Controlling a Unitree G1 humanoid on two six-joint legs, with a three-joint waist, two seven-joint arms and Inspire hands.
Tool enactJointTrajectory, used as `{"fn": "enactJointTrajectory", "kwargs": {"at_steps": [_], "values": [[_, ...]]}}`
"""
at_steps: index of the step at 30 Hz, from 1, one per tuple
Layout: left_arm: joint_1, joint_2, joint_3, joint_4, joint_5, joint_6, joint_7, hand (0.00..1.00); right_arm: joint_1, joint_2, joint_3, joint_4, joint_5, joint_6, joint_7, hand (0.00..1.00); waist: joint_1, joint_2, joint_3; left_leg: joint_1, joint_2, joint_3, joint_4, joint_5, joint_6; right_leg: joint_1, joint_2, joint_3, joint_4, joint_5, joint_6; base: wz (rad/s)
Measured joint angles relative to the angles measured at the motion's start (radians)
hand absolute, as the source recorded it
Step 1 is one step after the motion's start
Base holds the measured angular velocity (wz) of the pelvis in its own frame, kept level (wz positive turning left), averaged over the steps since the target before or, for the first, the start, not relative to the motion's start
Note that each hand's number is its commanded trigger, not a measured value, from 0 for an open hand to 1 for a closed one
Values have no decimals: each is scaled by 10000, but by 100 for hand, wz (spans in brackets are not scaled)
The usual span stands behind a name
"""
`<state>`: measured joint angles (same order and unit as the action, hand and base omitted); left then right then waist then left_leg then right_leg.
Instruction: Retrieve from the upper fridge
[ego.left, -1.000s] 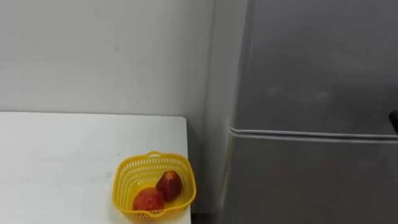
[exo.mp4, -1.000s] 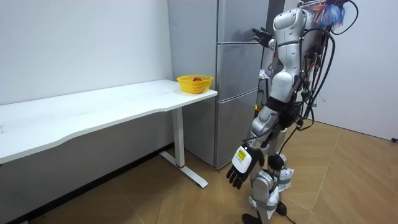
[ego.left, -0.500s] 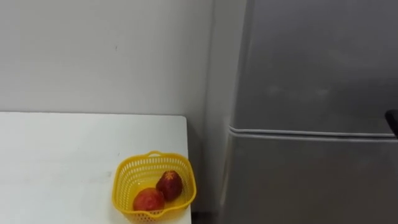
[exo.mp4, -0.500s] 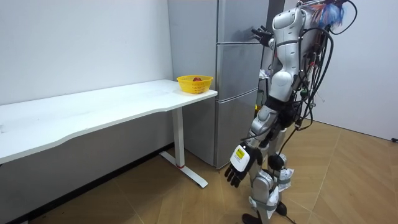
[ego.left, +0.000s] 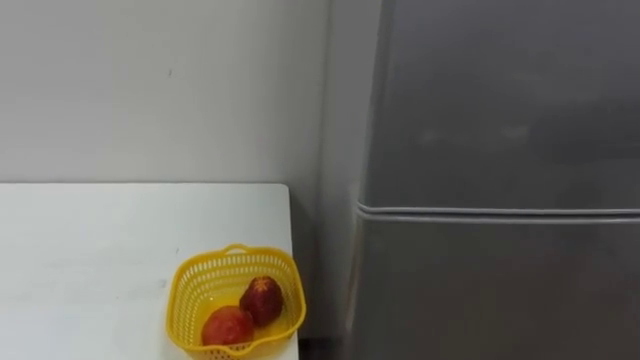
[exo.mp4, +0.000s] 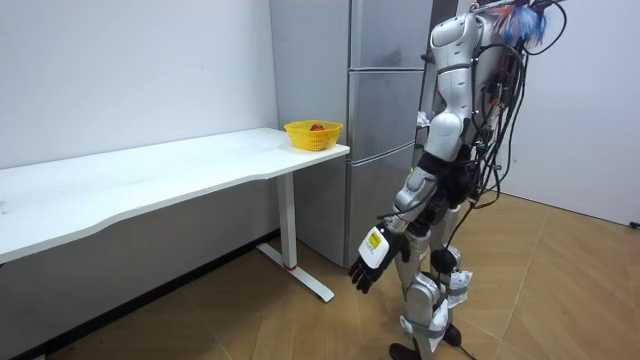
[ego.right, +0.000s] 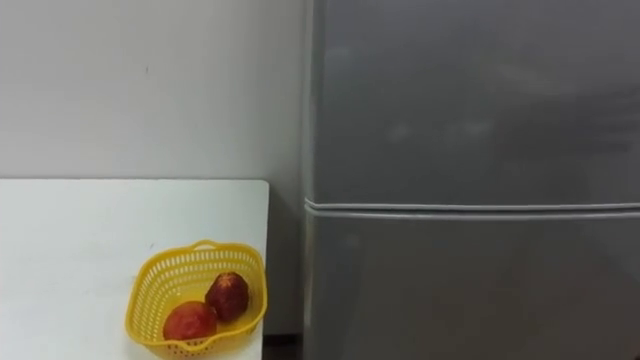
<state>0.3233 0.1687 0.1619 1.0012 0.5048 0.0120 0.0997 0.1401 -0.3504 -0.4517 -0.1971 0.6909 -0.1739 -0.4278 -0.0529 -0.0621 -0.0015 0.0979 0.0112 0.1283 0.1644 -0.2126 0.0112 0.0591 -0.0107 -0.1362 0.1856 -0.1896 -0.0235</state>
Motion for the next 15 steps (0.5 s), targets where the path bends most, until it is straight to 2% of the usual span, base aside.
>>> {"fn": "enactJointTrajectory", "kwargs": {"at_steps": [3,5,7,8,9,11,13,15], "values": [[19,2,-3,59,6,24,214,0,601,82,2,577,-168,8,-140,0,-19,82,4,-35,-3,70,-25,-1,3,-63,5,25,18,9,9,-8],[100,0,-21,51,6,61,363,0,1013,202,2,1254,-363,17,-160,0,-39,29,-38,-76,-6,66,-27,-3,5,-57,-12,10,22,9,13,2],[154,-8,-158,12,-10,185,500,0,1252,670,81,2418,-690,17,-173,0,-142,39,-69,-54,4,68,-23,-2,5,-70,0,94,26,15,11,0],[185,-10,-217,14,-16,257,502,0,1283,881,207,3238,-762,30,-186,0,-232,-9,-52,-39,12,86,-28,-2,4,-64,22,159,22,17,8,-4],[193,-11,-230,14,-14,280,504,0,1309,957,299,3672,-783,67,-208,0,-236,160,-77,-11,21,107,-36,-3,3,-42,40,216,16,17,8,-11],[197,-25,-320,37,-16,356,502,0,1367,1084,545,4818,-827,389,-312,0,-252,115,-56,6,28,209,-55,-5,2,-25,47,301,18,15,9,-14],[152,-82,-494,7,-25,436,480,0,1371,1248,675,5891,-826,649,-451,0,-335,334,-76,14,29,305,-112,-6,4,-80,42,380,30,8,20,-10],[72,-94,-485,12,-28,511,463,0,1370,1482,693,6561,-864,661,-533,0,-438,394,-70,20,29,306,-116,-5,3,-51,42,376,31,-9,24,-2]]}}
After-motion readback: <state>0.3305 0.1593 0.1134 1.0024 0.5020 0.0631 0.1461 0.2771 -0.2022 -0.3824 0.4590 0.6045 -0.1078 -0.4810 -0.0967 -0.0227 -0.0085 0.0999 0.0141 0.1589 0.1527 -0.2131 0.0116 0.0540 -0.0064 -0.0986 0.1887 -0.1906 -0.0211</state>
